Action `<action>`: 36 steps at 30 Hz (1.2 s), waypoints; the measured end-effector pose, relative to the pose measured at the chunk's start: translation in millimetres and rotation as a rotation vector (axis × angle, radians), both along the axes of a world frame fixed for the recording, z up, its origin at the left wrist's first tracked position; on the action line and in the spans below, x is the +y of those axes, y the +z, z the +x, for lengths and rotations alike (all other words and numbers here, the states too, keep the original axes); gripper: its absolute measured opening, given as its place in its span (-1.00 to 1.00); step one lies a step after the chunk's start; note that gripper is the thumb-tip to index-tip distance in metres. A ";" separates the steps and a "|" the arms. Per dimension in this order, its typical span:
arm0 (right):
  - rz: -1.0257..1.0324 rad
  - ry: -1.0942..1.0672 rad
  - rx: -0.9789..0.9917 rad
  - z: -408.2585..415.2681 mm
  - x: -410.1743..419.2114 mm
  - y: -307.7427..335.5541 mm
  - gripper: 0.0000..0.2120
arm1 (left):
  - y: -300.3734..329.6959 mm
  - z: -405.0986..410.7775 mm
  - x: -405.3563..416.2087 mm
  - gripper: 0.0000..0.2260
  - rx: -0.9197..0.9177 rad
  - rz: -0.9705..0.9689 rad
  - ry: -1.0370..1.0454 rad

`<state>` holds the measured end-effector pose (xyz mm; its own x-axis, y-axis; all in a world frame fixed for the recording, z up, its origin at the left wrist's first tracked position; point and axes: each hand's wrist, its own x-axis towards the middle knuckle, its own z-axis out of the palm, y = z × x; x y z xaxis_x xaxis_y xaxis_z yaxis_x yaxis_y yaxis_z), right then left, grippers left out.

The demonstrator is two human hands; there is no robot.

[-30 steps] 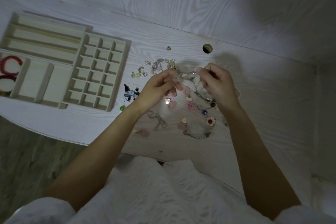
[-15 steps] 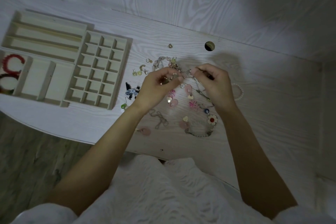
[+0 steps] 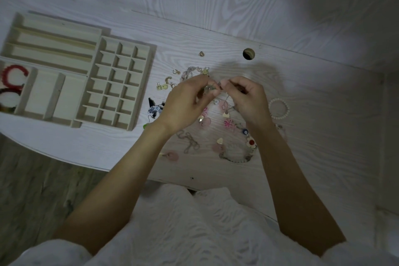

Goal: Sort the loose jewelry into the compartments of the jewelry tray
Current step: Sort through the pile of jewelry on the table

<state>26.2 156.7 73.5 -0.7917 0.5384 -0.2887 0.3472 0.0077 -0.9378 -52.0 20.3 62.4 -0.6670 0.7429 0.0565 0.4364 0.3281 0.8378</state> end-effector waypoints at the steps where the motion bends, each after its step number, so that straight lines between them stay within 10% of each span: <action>1: 0.036 0.003 0.010 -0.9 0.9 -2.8 -0.84 | -3.0 -1.6 -1.1 -0.76 0.084 -0.061 -0.045; 6: 0.333 0.064 -0.094 -1.2 9.1 -30.1 -0.85 | -30.9 -6.8 -10.2 -0.88 0.266 -0.292 -0.117; 13: 0.252 0.331 -0.204 7.4 6.1 -34.3 -0.76 | -54.1 -16.7 -31.1 -0.73 0.277 -0.448 0.022; 19: 0.270 0.616 -0.111 -15.6 -16.9 0.6 -0.69 | -26.7 -24.4 -47.5 -0.54 -0.438 -0.079 -0.169; 23: 0.269 0.532 -0.037 -46.2 -38.3 14.8 -0.80 | -23.8 -46.2 -85.2 -0.86 -0.533 0.083 0.081; 36: 0.146 0.126 -0.080 -195.0 -140.5 -33.3 -0.81 | -32.2 -248.8 -274.9 -0.91 -0.304 -0.084 0.396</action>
<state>-168.8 16.2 40.2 -0.8333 0.4773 -0.2790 0.4078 0.1900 -0.8931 -300.8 -254.6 30.2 -0.8756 0.4227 -0.2336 0.0048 0.4913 0.8710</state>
